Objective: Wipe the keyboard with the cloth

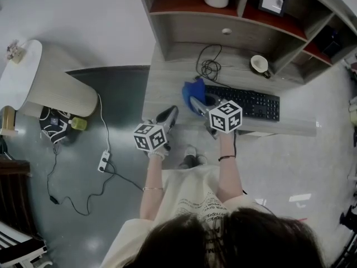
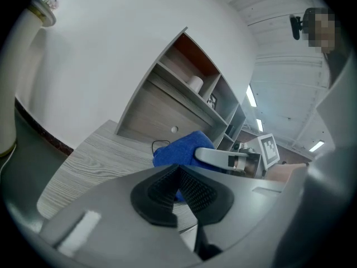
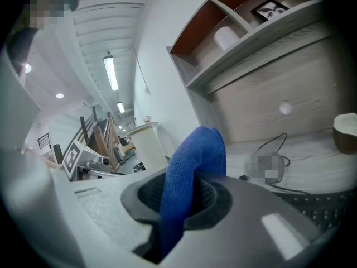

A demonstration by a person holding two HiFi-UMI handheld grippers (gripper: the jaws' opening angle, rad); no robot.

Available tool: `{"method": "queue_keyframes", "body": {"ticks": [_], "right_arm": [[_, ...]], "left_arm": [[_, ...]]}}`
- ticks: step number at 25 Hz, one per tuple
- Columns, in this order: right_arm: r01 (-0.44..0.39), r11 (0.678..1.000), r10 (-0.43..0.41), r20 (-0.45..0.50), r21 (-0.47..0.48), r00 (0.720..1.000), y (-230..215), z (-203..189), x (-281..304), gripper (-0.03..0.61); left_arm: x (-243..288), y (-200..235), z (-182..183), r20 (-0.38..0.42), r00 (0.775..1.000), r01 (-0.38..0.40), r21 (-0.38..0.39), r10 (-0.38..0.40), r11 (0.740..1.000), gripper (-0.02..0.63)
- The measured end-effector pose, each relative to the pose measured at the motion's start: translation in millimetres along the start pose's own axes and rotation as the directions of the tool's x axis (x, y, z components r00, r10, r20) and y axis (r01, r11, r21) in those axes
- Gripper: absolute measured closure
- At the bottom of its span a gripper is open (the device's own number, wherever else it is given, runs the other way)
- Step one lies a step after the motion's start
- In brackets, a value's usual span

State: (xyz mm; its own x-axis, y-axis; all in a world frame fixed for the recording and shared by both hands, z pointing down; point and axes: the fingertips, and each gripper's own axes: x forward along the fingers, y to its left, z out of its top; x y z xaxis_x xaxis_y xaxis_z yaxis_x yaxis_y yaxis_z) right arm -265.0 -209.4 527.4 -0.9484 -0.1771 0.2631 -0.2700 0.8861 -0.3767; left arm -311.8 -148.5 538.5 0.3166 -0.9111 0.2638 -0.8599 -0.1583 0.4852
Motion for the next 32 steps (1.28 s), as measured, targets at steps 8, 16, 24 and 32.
{"method": "queue_keyframes", "body": {"ticks": [8,16,24,32], "right_arm": [[-0.062,0.998,0.063,0.062,-0.024,0.996,9.1,11.5,-9.5,0.526],[-0.119,0.993,0.121,0.142,-0.028,0.982,18.0,27.6,-22.2,0.526],[-0.155,0.985,0.166,0.15,-0.078,0.975,32.8,34.5,-36.5,0.526],[-0.184,0.975,0.2,0.134,-0.123,0.971,42.0,32.6,-50.4,0.526]], "left_arm": [[-7.5,-8.0,8.7,0.035,0.999,-0.01,0.037,0.009,0.999,0.617],[-19.1,-13.3,19.4,0.084,0.996,-0.044,0.069,0.039,0.997,0.617],[-25.6,-26.1,25.9,0.141,0.987,-0.099,0.121,0.082,0.988,0.617],[-24.3,-44.1,24.2,0.172,0.982,-0.106,0.153,0.079,0.983,0.617]]}}
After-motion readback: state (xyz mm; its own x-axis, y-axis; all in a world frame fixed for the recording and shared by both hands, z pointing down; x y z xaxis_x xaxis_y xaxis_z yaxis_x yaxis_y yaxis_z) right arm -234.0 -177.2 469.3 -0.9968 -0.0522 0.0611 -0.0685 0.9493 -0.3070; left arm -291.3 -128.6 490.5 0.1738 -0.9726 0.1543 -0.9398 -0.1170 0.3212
